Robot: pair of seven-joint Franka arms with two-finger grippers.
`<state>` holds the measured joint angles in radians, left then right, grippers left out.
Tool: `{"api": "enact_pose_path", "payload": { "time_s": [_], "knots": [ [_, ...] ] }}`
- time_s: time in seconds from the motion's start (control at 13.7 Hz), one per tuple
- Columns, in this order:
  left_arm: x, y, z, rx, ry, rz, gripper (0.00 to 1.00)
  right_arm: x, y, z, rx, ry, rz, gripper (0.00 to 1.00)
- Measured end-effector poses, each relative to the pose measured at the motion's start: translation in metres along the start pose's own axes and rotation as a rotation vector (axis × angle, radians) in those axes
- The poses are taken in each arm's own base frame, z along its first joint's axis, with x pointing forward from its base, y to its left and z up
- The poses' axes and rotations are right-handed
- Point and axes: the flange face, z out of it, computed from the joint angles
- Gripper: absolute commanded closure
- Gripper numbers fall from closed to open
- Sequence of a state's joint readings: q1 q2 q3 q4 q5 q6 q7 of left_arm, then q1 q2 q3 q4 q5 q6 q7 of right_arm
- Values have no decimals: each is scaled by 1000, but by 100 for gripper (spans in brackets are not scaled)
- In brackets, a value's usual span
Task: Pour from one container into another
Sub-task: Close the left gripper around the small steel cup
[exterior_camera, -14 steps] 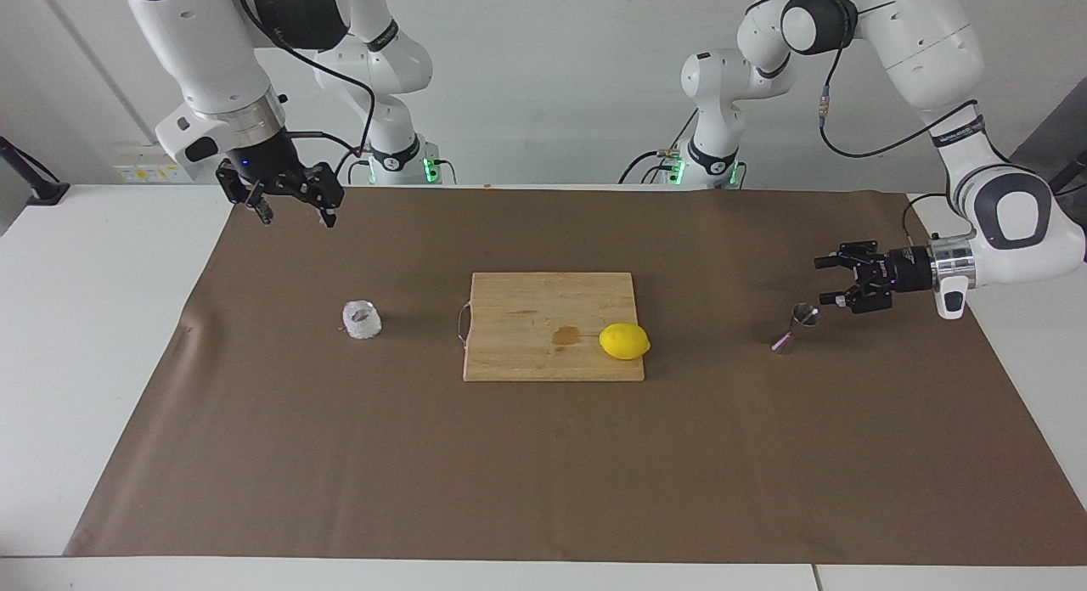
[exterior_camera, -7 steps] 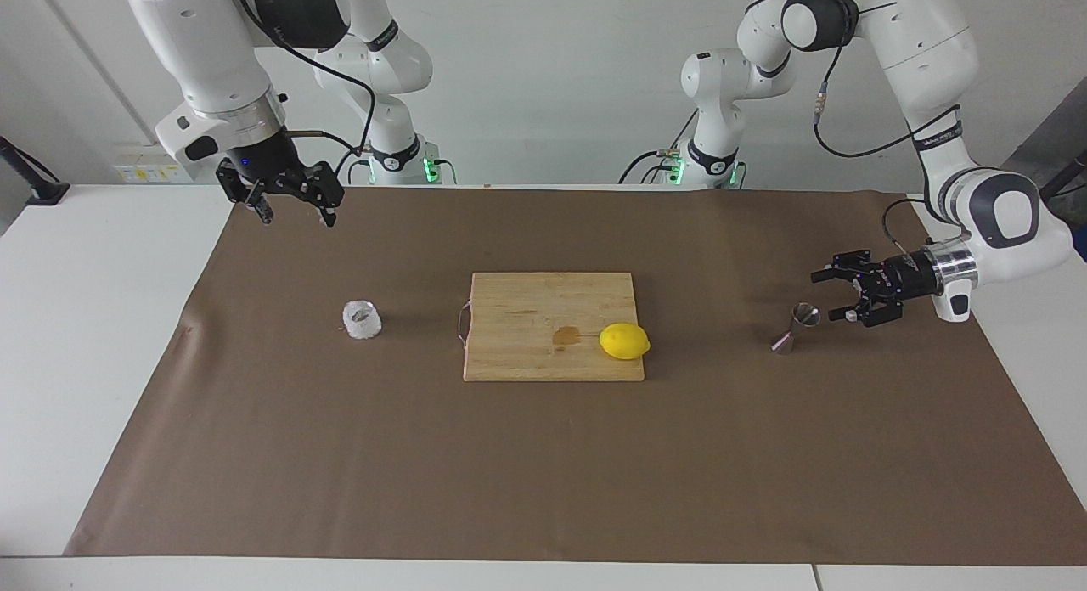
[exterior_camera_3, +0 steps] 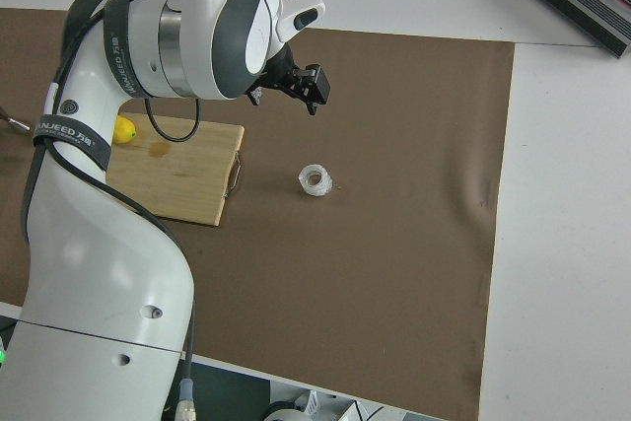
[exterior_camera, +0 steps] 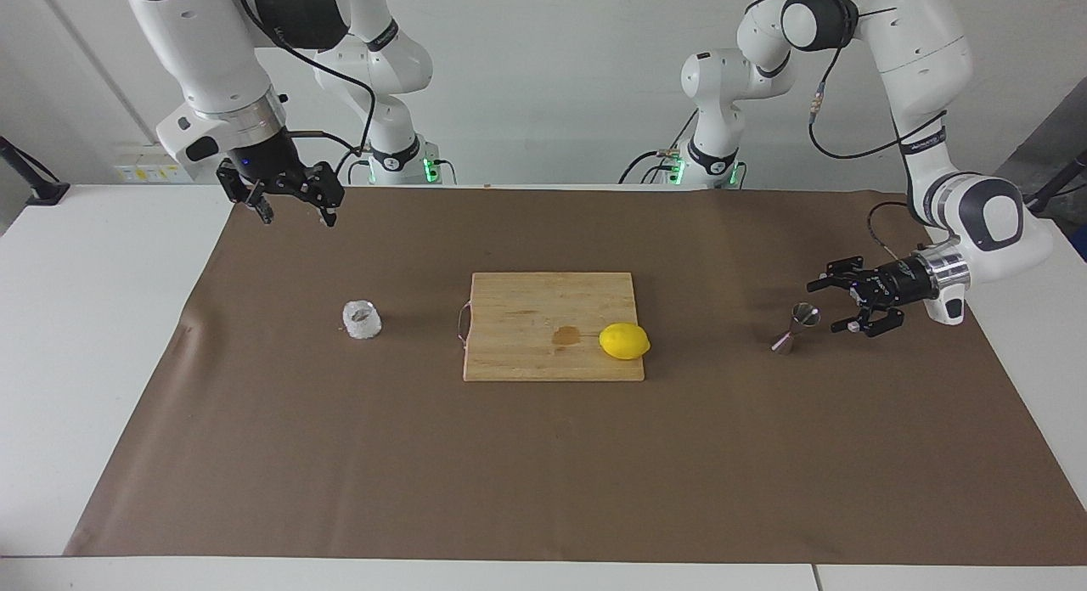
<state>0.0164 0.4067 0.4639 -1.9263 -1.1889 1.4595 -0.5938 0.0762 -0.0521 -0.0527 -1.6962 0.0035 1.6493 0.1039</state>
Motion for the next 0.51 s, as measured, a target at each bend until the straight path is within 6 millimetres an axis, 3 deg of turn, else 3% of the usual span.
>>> {"api": "enact_pose_path", "payload": {
  "time_s": [0.51],
  "knots": [
    [8,-6,14,-7,-27,-66,0,0,0,0,0,1,0,0]
  ]
}}
